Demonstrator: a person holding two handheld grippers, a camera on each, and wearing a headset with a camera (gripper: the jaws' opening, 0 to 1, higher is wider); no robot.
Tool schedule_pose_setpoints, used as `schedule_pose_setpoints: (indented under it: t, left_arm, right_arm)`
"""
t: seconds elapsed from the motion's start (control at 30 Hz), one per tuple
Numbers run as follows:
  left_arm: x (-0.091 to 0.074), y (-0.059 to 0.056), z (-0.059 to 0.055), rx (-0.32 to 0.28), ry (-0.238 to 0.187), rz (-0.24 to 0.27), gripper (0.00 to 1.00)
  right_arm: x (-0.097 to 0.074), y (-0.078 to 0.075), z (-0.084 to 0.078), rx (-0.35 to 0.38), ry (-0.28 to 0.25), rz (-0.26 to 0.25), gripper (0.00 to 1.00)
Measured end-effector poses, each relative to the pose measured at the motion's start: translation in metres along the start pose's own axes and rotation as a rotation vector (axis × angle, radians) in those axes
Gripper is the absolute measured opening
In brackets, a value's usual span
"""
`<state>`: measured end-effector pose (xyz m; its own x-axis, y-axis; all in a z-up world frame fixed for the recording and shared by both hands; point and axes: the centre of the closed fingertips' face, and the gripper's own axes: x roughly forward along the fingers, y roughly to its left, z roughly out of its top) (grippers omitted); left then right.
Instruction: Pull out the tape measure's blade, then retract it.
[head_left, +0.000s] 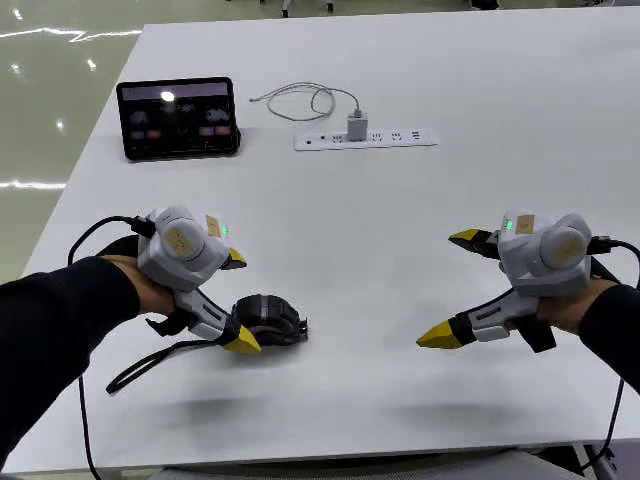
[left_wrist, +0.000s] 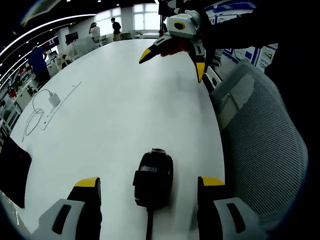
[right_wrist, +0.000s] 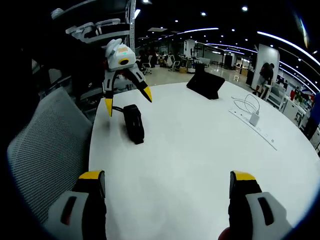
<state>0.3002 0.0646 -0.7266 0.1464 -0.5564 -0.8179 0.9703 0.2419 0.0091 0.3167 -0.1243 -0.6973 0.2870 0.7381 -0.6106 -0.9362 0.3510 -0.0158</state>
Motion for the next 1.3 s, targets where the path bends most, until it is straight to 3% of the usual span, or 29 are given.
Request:
schedule_pose_setpoints:
  t: [0.17,0.33,0.53,0.83,0.97,1.07,1.13,1.27,1.3]
  left_arm:
    - [0.009,-0.004,0.000,0.028,0.025,-0.029,0.72]
    - [0.017,-0.009,-0.003,0.071,0.058,-0.074,0.60]
    - [0.022,-0.011,-0.006,0.101,0.090,-0.085,0.51]
    - [0.028,-0.010,-0.004,0.092,0.100,-0.072,0.41]
    - [0.028,-0.005,-0.006,0.135,0.114,-0.056,0.32]
    - [0.026,-0.003,-0.007,0.141,0.125,-0.056,0.32]
    - [0.026,-0.003,-0.007,0.181,0.123,-0.064,0.32]
    - [0.025,-0.003,-0.007,0.181,0.121,-0.073,0.31]
    - [0.025,-0.003,-0.007,0.154,0.120,-0.069,0.32]
  right_arm:
    - [0.012,0.008,0.007,-0.027,-0.004,0.035,0.98]
    - [0.025,0.021,0.018,-0.054,-0.009,0.077,0.97]
    - [0.038,0.030,0.024,-0.087,-0.003,0.119,0.96]
    - [0.066,0.040,0.033,-0.106,0.008,0.162,0.91]
    - [0.078,0.045,0.038,-0.128,0.010,0.177,0.87]
    - [0.084,0.048,0.040,-0.133,0.012,0.186,0.85]
    - [0.088,0.050,0.040,-0.139,0.014,0.194,0.83]
    - [0.099,0.054,0.039,-0.143,0.023,0.205,0.80]
    - [0.102,0.054,0.039,-0.145,0.023,0.203,0.79]
